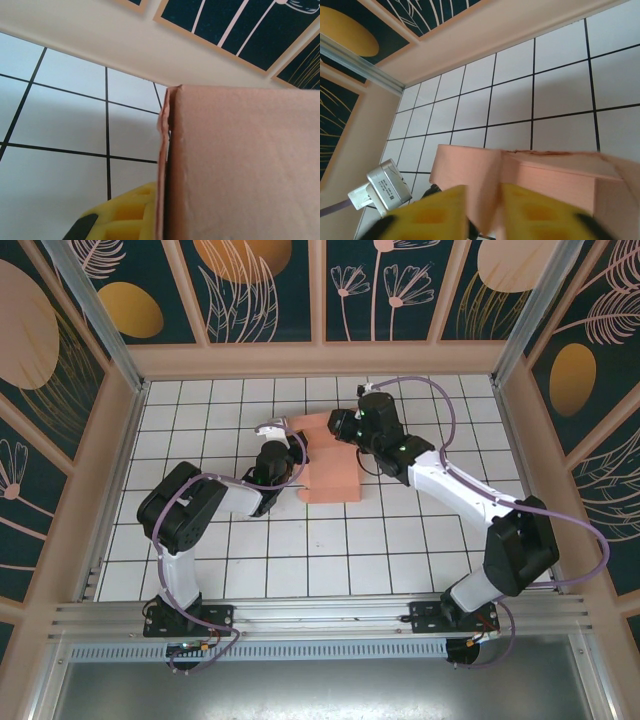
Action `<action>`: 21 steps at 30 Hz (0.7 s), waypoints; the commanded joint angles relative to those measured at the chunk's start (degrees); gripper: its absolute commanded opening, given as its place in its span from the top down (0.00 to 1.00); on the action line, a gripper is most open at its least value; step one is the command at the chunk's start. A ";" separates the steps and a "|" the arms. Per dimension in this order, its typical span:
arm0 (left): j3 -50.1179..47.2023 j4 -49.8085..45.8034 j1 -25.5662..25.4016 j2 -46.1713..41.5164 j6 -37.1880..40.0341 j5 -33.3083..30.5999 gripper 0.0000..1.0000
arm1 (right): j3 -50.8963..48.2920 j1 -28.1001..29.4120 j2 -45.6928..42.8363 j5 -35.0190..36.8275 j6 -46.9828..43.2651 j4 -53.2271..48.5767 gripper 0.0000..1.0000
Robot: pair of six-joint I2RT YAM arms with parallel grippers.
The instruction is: Fold the paper box
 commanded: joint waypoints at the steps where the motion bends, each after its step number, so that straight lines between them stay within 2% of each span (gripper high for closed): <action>1: 0.62 -3.29 -0.31 -2.50 0.74 -0.98 1.00 | -2.97 -0.26 -5.38 0.10 -3.68 5.87 0.48; 6: 0.63 -8.11 -0.31 -5.02 1.25 -1.10 1.00 | -9.00 -1.99 -14.36 0.04 -8.83 8.60 0.42; 9: 0.83 -10.26 -0.30 -6.57 2.19 0.03 1.00 | -13.69 -7.03 -20.13 -4.10 -7.63 10.59 0.42; 14: 0.45 -11.23 -0.31 -8.51 2.93 3.84 1.00 | -18.93 -16.41 -24.22 -14.28 -5.88 12.45 0.43; 21: 1.06 -12.67 -0.31 -10.30 1.53 10.01 1.00 | -20.66 -21.74 -22.15 -32.11 -12.47 16.25 0.44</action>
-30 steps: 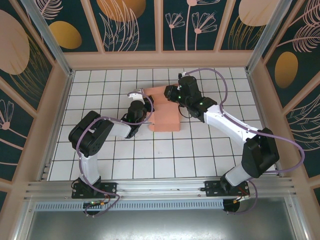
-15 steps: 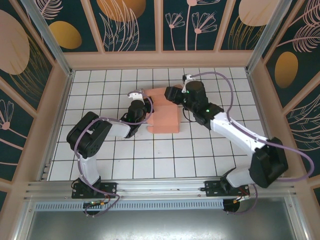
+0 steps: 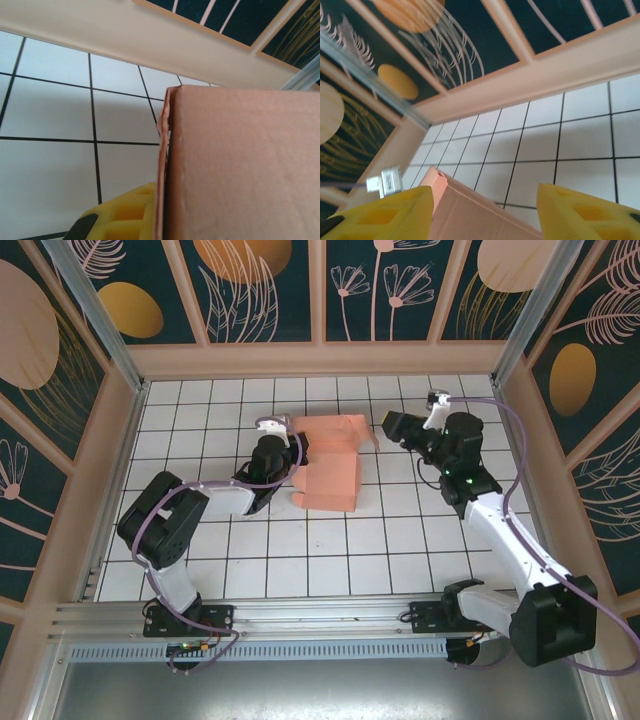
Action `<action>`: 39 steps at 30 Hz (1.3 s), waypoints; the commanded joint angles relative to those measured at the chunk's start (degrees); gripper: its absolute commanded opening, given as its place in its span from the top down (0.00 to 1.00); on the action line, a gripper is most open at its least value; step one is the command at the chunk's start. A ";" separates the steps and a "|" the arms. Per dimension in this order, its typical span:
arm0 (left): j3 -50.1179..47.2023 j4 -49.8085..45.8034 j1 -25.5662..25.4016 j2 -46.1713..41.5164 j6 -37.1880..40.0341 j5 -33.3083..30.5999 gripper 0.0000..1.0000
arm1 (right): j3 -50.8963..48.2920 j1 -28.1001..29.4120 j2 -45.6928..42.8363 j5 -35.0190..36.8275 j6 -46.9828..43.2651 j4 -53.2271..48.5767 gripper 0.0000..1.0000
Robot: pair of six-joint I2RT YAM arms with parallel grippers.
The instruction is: Fold the paper box
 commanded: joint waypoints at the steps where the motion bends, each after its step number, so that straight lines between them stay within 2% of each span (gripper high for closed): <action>1: 1.19 -1.03 -0.30 -2.50 -0.35 4.21 1.00 | -0.94 -1.43 0.76 -11.60 -4.21 4.89 0.44; 7: 1.69 -0.94 -0.32 -3.27 -1.21 7.52 1.00 | -0.08 -1.50 4.35 -17.88 -6.98 4.44 0.47; 10: 2.09 -1.01 -0.28 -3.20 -1.62 8.31 1.00 | -0.34 -0.91 5.75 -18.27 -7.41 4.90 0.56; 17: 2.88 -1.98 -0.27 -2.68 -1.72 8.74 1.00 | 0.21 2.57 7.29 -18.45 -11.28 3.35 0.57; 21: 3.39 -2.29 -0.26 -2.24 -1.87 9.02 1.00 | 1.55 5.82 7.78 -13.82 -15.26 0.73 0.56; 30: 3.50 -2.72 -0.25 -2.24 -1.89 9.18 1.00 | 3.86 13.15 9.73 4.61 -25.08 -4.62 0.56; 35: 3.49 -2.77 -0.26 -2.46 -1.85 9.24 1.00 | 4.59 15.63 10.74 14.85 -27.73 -4.96 0.61; 39: 3.59 -2.77 -0.28 -2.31 -1.97 9.57 1.00 | 5.16 17.94 11.72 20.04 -29.68 -4.76 0.64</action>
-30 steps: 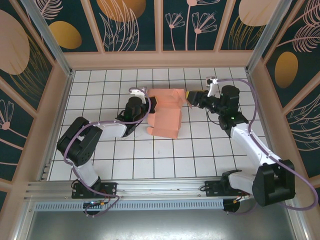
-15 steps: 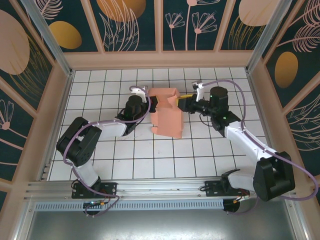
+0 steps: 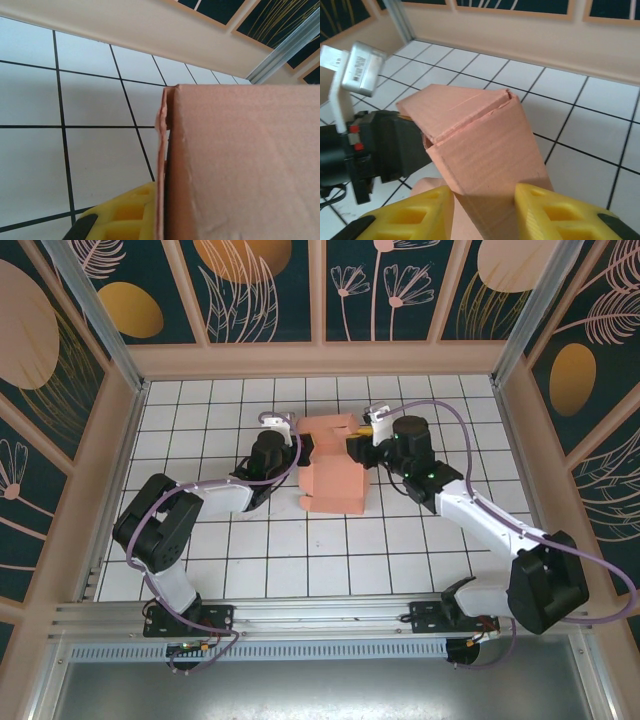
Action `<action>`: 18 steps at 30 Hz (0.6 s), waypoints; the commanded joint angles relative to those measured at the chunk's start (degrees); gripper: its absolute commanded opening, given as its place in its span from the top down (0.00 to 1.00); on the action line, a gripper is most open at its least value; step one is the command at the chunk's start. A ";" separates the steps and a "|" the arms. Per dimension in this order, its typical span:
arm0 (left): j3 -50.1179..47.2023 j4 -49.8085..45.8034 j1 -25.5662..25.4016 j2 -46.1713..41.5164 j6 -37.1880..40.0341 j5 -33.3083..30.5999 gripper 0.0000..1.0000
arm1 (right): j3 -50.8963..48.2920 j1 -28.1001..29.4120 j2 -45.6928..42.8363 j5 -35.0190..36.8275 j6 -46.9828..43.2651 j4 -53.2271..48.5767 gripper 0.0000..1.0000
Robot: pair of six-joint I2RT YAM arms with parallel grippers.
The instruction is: Fold the paper box
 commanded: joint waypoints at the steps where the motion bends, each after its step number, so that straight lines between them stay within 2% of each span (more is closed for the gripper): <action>1: 1.81 2.47 -0.51 -0.62 -0.67 2.62 1.00 | 1.78 2.41 1.60 8.28 -3.51 -0.68 0.64; 10: 2.04 2.87 -0.55 -0.69 -1.00 4.03 1.00 | 3.31 7.23 5.06 20.56 -6.31 1.51 0.77; 18: 2.00 2.70 -0.53 -0.79 -0.84 4.26 1.00 | 5.16 10.51 9.66 28.82 -9.49 3.05 0.81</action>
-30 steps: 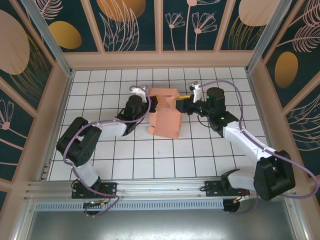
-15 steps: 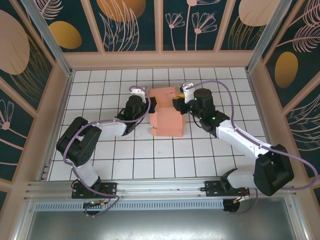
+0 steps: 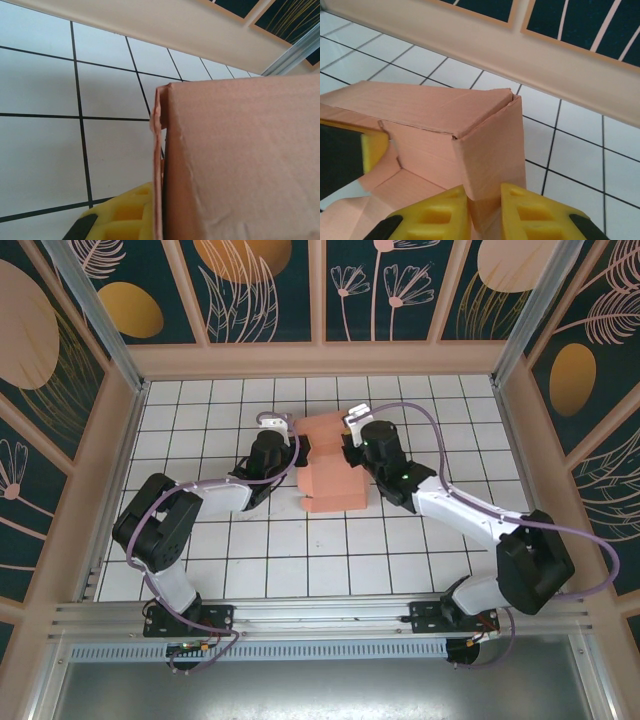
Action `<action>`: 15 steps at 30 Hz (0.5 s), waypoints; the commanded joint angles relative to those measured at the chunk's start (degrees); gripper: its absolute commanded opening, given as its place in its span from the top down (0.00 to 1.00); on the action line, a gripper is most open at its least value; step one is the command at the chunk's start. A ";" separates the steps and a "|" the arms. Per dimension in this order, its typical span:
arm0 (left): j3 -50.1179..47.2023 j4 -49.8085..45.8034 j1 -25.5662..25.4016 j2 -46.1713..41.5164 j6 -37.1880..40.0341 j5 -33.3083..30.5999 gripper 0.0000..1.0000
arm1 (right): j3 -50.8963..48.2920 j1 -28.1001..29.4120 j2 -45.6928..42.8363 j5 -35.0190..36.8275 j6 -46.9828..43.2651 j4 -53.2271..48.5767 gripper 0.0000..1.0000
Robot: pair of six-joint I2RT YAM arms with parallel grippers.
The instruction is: Fold the paper box
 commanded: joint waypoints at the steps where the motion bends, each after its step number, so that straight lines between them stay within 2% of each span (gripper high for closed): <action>1: 1.99 5.23 -1.22 -0.80 -0.34 5.26 1.00 | 1.79 1.86 3.03 3.87 -1.95 1.60 0.82; 5: 2.01 4.99 -1.14 -0.93 -0.15 5.19 1.00 | 2.82 2.90 5.20 8.63 -3.64 1.71 0.88; 9: 1.90 4.89 -1.22 -1.15 -0.10 5.01 1.00 | 4.33 4.34 8.19 18.35 -6.20 2.59 1.00; 12: 2.06 4.72 -1.22 -1.17 -0.14 5.01 1.00 | 4.87 5.79 10.65 25.67 -9.94 5.14 1.00; 15: 2.15 4.66 -1.16 -1.00 -0.06 4.92 1.00 | 4.68 6.00 11.51 26.09 -10.27 6.53 0.99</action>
